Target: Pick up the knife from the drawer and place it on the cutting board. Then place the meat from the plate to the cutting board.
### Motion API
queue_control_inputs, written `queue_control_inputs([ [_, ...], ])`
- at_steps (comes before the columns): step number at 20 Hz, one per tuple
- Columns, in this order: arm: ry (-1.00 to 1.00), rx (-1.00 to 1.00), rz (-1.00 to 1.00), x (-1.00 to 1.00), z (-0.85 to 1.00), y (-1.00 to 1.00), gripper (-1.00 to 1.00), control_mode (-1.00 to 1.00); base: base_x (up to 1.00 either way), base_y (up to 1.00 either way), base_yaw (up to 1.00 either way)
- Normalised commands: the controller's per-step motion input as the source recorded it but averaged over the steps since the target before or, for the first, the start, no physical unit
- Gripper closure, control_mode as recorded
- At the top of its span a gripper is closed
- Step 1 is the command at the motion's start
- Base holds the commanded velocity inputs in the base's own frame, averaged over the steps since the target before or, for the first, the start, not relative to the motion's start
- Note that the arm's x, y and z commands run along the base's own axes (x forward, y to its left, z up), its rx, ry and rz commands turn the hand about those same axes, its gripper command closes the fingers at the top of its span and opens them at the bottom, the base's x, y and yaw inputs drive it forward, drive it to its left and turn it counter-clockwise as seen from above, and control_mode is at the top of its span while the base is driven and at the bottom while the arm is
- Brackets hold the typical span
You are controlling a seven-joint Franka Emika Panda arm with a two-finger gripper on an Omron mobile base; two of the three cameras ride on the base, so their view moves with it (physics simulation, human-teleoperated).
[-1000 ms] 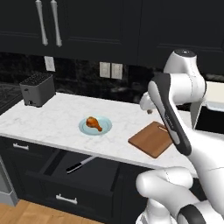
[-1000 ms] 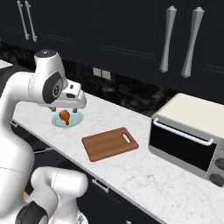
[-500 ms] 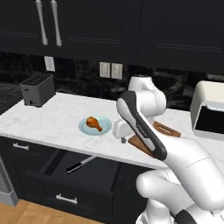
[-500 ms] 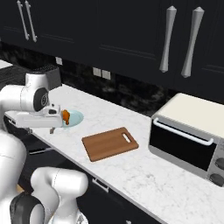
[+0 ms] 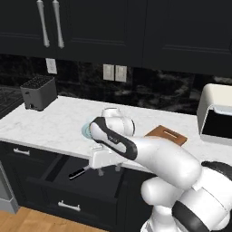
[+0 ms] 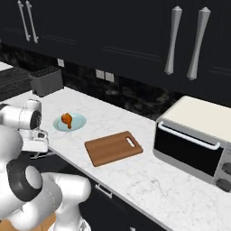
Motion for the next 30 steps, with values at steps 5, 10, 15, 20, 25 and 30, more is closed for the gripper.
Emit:
queue_control_inputs([
  [5,0.19,0.00,0.00,0.34,-1.00,0.65,-1.00,-1.00,0.00,0.00,0.00],
  [10,0.09,0.00,0.00,0.24,-0.93,0.52,-1.00,-1.00,0.00,0.00,0.00],
  [15,0.00,0.00,0.00,0.00,-0.75,0.43,-1.00,-1.00,0.00,0.00,0.00],
  [20,0.00,0.00,0.00,-0.31,-0.47,0.66,-1.00,-1.00,0.00,0.00,0.00],
  [25,-0.05,0.00,0.00,-1.00,-0.06,0.88,-1.00,-1.00,0.00,0.00,0.00],
  [30,-0.31,-0.01,0.08,-0.14,0.61,0.06,-1.00,-1.00,0.00,0.00,0.00],
])
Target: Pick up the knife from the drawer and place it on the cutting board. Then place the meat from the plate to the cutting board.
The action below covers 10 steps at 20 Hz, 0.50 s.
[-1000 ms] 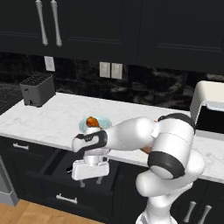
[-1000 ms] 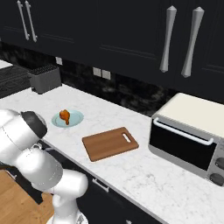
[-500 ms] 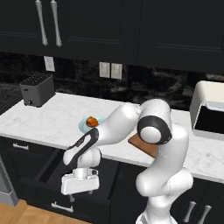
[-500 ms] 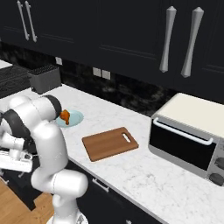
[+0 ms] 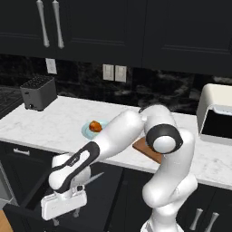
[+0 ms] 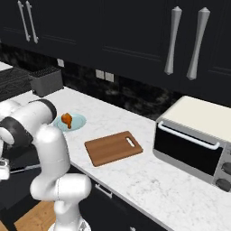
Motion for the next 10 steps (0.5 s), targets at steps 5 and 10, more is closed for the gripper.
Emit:
queue_control_inputs([
  [5,-0.31,0.01,0.33,0.99,0.72,-0.53,-1.00,-1.00,0.00,0.00,0.00],
  [10,-0.06,-0.05,0.19,1.00,-0.40,0.00,-1.00,-1.00,0.00,0.00,0.00],
])
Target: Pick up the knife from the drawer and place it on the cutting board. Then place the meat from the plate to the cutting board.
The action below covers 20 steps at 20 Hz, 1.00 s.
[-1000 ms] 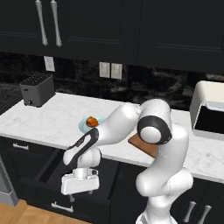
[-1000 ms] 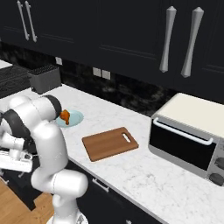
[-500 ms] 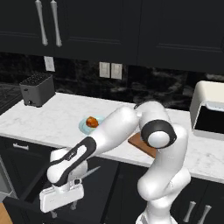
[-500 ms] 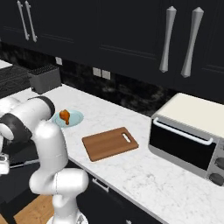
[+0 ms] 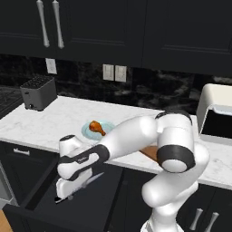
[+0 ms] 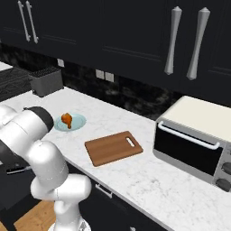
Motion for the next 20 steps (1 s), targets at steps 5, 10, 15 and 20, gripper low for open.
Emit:
queue_control_inputs([
  [5,0.04,0.00,0.42,0.68,-0.41,0.03,-1.00,-1.00,0.00,0.00,0.00],
  [10,-0.03,-0.04,0.52,0.30,-0.22,0.37,-1.00,-1.00,0.00,0.00,0.00],
  [15,-0.02,-0.07,0.38,0.18,-0.40,0.55,-1.00,-1.00,0.00,0.00,0.00],
  [20,-0.01,-0.04,0.21,0.56,-0.15,0.48,-1.00,-1.00,0.00,0.00,0.00],
])
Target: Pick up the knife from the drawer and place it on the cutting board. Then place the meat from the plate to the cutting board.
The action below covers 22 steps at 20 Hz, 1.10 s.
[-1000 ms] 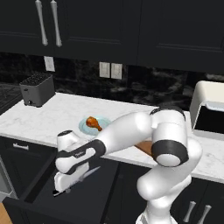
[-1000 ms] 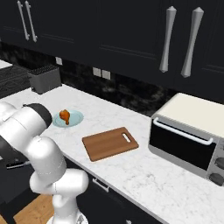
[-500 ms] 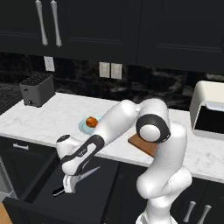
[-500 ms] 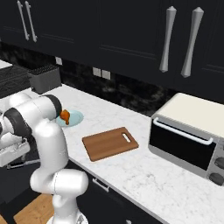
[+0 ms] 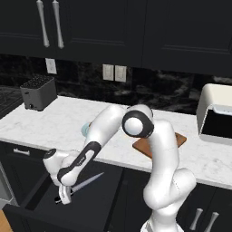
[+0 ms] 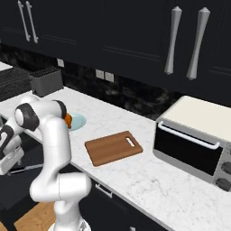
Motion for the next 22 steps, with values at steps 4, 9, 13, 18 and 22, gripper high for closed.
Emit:
queue_control_inputs([
  [4,0.00,-0.03,0.14,0.70,-0.07,0.46,-1.00,-1.00,0.00,0.00,0.00],
  [9,0.01,-0.01,0.12,0.49,-0.54,0.12,-1.00,-1.00,0.00,0.00,0.00],
  [13,0.00,0.00,0.12,0.00,-0.53,-0.01,-1.00,-1.00,0.00,0.00,0.00],
  [18,0.00,0.06,0.07,-0.06,-0.16,-0.25,-1.00,-1.00,0.00,0.00,0.00],
  [22,0.00,0.12,0.09,0.00,0.00,-0.33,-1.00,-1.00,0.00,0.00,0.00],
])
